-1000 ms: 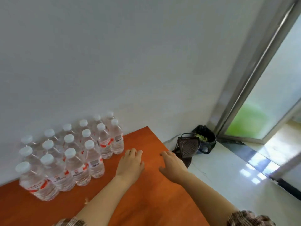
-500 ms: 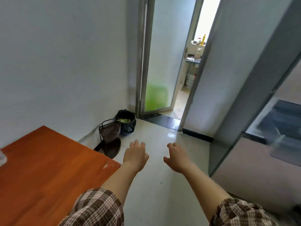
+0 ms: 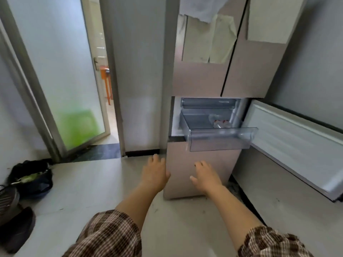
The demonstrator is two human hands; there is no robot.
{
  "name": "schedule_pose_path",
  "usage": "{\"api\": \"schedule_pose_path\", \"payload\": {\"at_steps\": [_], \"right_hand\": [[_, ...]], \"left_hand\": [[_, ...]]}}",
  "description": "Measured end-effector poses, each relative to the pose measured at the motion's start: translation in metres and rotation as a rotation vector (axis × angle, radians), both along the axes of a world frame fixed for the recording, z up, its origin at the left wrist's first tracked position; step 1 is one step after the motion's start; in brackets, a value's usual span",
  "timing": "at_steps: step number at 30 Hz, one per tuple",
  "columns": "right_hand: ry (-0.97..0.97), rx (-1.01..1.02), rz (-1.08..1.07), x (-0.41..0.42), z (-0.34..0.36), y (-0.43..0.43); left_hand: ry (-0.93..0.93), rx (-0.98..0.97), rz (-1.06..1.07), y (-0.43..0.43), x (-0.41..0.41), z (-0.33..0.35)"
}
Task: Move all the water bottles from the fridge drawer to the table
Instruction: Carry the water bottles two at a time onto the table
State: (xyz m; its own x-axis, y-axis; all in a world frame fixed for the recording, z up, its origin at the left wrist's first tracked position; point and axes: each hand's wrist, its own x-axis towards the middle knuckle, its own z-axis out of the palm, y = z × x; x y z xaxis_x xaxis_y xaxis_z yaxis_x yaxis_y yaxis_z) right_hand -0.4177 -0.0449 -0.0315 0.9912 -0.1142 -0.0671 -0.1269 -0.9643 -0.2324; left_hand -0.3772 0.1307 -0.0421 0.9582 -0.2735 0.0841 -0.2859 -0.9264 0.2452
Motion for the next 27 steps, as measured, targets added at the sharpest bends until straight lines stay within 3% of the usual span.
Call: {"api": "schedule_pose_path", "payload": {"at_steps": [11,27], "right_hand": [[-0.010,-0.053,-0.217,0.119,0.015,-0.189],[0.008,-0.025,-0.223,0.315,0.001,-0.353]], "left_hand": [[-0.025,-0.010,-0.274,-0.214,0.162,0.005],[0.180,-0.086,-0.284,-0.381,0.338,-0.029]]}}
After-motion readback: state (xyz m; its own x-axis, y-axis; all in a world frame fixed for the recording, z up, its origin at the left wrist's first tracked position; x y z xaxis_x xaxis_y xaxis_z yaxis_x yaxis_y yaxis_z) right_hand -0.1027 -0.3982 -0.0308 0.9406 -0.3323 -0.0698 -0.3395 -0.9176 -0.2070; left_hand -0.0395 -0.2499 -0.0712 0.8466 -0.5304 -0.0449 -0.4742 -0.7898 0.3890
